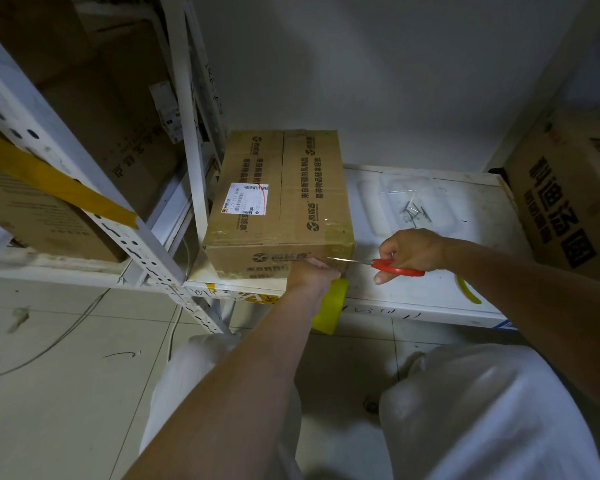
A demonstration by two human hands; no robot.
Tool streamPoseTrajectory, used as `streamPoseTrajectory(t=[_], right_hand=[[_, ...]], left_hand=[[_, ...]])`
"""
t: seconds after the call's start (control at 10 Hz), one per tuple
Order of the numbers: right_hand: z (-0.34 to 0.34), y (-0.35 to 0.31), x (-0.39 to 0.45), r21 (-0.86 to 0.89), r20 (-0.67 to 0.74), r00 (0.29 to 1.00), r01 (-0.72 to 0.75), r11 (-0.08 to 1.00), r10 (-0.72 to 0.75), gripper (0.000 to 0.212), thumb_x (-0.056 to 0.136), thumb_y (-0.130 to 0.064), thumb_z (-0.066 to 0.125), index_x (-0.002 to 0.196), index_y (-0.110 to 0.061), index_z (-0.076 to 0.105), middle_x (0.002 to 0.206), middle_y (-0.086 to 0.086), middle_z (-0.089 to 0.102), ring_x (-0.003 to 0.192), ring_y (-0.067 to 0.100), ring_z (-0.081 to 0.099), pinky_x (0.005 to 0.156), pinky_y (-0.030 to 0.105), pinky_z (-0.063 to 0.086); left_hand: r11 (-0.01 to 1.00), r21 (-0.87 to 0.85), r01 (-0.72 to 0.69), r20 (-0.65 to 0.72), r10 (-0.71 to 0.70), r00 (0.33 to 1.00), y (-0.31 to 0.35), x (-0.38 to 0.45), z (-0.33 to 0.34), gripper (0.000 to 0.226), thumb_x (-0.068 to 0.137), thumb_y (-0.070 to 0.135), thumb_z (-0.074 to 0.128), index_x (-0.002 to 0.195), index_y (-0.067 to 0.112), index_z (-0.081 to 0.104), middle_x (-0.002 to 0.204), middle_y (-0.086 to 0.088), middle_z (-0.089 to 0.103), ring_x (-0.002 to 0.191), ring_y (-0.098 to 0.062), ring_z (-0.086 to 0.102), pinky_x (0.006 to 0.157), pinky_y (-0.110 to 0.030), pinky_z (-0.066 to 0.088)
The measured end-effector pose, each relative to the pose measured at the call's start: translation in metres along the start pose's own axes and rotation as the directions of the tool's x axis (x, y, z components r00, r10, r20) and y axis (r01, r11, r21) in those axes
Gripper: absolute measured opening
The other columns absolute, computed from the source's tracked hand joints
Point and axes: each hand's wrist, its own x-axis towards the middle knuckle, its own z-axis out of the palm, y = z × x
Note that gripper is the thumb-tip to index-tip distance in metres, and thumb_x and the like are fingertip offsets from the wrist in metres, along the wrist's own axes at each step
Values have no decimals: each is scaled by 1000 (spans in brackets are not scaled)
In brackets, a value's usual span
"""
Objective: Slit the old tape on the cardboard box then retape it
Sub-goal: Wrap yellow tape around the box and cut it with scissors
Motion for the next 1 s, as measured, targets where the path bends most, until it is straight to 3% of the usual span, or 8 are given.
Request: streamPoseTrajectory(t=[0.1,0.2,0.3,0.5,0.7,0.8,0.9,1.0], right_hand=[[0,3,0,-136,-34,999,19,990,-24,43,66,-69,65,65,-30,48,68,-11,52,65,8,48,64,21,38],[-2,8,-5,-193,35,999,18,981,-11,44,65,-70,62,69,-29,46,71,-11,52,64,8,47,70,23,42],[-4,10,-7,-239,94,995,7,971,16,44,70,-65,66,71,-27,45,71,-10,49,64,8,45,72,23,41],[9,10,-13,-385,286,944,-45,922,166,59,74,-72,59,96,-17,59,89,-2,56,80,11,50,75,23,39],[7,42,-23,-472,-37,971,-225,853,236,66,73,-76,54,104,-17,60,92,-6,63,83,9,56,83,26,48],[17,54,-22,-430,-144,945,-328,841,295,60,80,-62,61,114,-13,55,108,0,63,94,13,57,83,25,44],[29,55,-16,-321,-147,923,-384,866,355,47,86,-44,64,118,-11,54,117,4,62,99,16,58,83,23,44],[35,46,-9,-243,-204,926,-361,900,316,33,93,-28,58,120,-9,55,119,10,61,103,21,59,88,27,48]], left_hand=[[997,81,-1,-39,4,999,-6,-1,-6,11,78,14,75,79,13,64,95,-11,68,95,-25,61,88,-32,48],[999,29,13,-18,-13,1000,-8,2,-9,28,79,13,75,65,21,52,85,-4,60,86,-18,54,85,-29,46],[1000,-25,11,22,-11,1000,-3,-2,-9,30,83,8,70,66,19,48,71,4,54,80,-15,53,81,-26,43],[1000,25,1,41,-2,999,-3,-1,-12,25,82,15,71,68,25,52,74,5,54,88,-20,56,90,-35,50],[994,-102,42,40,-38,998,-5,-1,-11,29,88,3,61,68,16,45,71,0,48,72,-13,49,73,-18,45],[999,-48,7,17,-6,1000,-5,0,-10,26,83,8,68,68,19,51,71,3,53,76,-17,55,84,-29,48],[999,-37,-8,23,9,1000,-5,1,-11,25,83,9,69,68,21,52,72,3,54,80,-19,56,81,-28,52],[992,-127,5,24,-2,1000,-4,-2,-9,30,86,0,63,66,16,46,68,0,49,64,-10,47,70,-19,46]])
